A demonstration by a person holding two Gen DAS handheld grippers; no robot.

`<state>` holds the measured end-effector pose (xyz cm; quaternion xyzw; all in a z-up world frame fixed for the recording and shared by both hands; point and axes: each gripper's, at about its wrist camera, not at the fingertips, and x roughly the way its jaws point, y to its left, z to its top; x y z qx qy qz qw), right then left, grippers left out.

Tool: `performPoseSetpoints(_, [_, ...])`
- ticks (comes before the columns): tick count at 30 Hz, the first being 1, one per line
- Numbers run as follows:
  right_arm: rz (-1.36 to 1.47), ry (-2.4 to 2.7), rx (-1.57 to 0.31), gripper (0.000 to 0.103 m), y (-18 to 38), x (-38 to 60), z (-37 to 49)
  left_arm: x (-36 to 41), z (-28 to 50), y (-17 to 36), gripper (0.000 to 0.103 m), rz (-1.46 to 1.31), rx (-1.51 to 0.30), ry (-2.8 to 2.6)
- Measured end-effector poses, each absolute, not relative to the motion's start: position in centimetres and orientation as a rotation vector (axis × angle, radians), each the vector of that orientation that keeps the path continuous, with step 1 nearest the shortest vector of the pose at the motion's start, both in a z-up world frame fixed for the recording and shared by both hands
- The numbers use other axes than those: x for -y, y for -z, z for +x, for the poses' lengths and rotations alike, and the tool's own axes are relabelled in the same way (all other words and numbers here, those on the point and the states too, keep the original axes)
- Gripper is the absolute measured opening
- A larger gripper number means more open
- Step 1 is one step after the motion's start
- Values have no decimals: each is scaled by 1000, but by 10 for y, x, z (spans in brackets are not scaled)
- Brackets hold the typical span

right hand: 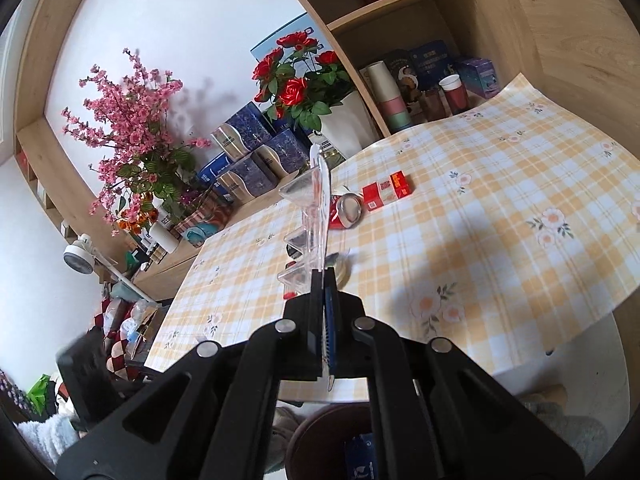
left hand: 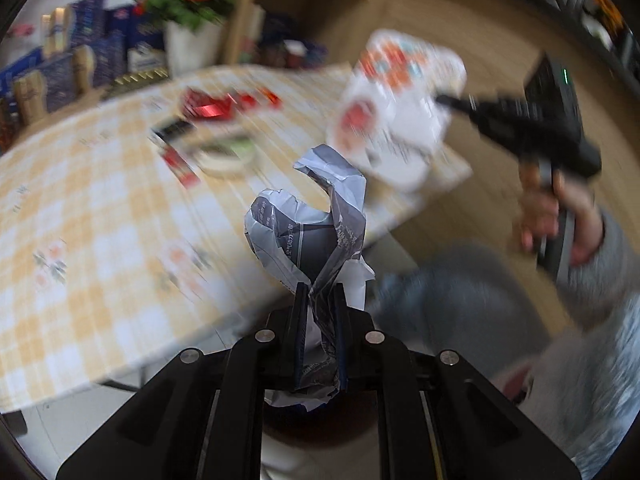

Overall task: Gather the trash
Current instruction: 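Drop the foil wrapper into the bin with the left tool while the right tool carries the packet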

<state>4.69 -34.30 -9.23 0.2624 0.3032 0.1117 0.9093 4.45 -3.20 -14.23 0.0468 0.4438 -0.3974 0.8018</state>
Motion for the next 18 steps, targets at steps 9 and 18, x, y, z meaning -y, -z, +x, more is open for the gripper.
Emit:
performPoseSetpoints(9, [581, -191, -624, 5, 101, 363, 13, 78, 15, 216, 13, 298, -1146, 907])
performPoseSetpoints(18, [591, -157, -645, 5, 111, 379, -1, 92, 33, 277, 22, 252, -1316, 869])
